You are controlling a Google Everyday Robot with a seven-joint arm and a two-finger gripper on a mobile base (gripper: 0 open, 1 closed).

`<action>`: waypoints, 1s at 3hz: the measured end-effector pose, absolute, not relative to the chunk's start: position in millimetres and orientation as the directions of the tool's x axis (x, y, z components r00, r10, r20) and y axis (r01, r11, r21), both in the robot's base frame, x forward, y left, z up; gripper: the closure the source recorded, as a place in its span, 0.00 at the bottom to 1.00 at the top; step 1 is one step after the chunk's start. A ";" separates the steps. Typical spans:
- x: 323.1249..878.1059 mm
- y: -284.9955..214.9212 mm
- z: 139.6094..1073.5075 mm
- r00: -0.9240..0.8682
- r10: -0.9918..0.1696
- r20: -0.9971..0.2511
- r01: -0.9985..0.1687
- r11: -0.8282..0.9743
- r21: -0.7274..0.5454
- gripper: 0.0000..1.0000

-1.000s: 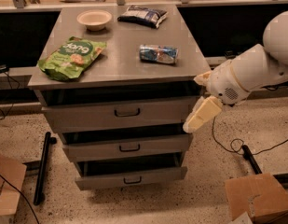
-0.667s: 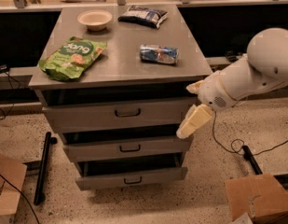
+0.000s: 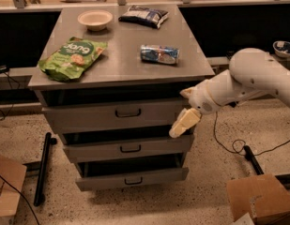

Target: Open top drawer

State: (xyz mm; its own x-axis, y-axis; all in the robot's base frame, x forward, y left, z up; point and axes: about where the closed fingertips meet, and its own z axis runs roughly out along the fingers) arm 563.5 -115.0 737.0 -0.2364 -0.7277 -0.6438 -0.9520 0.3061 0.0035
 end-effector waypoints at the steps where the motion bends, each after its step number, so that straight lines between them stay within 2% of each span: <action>1: 595.4 -111.9 721.6 -0.217 -0.730 -0.649 -0.954 0.300 -0.019 0.00; 2: 622.1 -105.9 700.2 -0.213 -0.738 -0.640 -0.959 0.282 -0.007 0.00; 3: 632.3 -98.9 670.4 -0.239 -0.747 -0.621 -0.963 0.263 0.054 0.18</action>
Offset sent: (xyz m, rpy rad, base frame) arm 0.0933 0.0140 -0.0624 -0.0170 0.0104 0.0460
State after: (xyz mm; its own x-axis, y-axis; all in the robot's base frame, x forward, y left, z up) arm 632.3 -98.9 670.4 -0.2388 -0.7469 -0.6206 -0.9632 0.2634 0.0536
